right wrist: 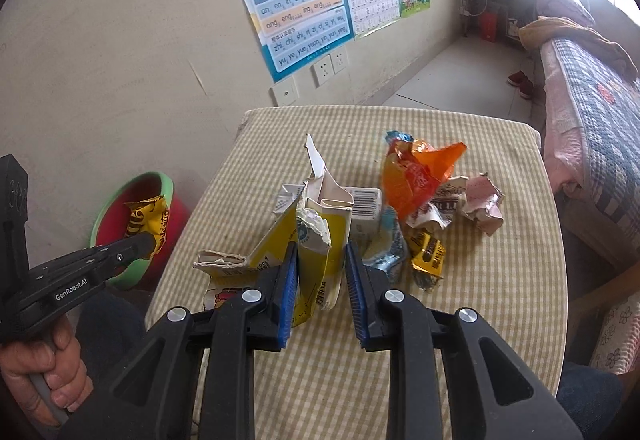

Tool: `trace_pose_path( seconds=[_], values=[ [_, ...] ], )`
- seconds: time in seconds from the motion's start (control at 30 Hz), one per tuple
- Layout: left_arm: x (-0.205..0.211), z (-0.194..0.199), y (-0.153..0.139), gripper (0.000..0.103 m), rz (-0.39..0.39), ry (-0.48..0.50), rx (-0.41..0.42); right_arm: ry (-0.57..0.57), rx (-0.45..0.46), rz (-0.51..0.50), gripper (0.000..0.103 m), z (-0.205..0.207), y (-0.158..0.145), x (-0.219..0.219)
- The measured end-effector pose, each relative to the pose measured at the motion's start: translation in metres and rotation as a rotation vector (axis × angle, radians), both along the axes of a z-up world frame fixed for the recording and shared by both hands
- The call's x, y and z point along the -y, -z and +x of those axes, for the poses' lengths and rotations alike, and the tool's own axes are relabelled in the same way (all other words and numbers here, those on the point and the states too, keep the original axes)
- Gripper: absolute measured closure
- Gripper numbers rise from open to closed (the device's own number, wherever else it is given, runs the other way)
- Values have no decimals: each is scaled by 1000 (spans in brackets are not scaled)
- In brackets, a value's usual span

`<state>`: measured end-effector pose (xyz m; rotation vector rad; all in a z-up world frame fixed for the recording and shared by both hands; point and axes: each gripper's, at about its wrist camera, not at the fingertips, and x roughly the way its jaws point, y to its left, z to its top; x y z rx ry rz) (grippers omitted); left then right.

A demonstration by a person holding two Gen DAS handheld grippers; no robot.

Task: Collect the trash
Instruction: 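Carry the gold wrapper and yellow bag with both tools over the red bin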

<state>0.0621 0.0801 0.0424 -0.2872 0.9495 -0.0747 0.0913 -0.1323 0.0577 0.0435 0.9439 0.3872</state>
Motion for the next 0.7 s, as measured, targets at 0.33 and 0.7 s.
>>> trace_pose_path(
  seconds=[0.33,0.7],
  values=[
    [-54,-16,-12,93,-7,-106,33,-112,48,-1,80,7,-19,-63],
    [-129,-37,-18,93,-16,-263,47,-245,80,19,80,12,-34,-147]
  ],
)
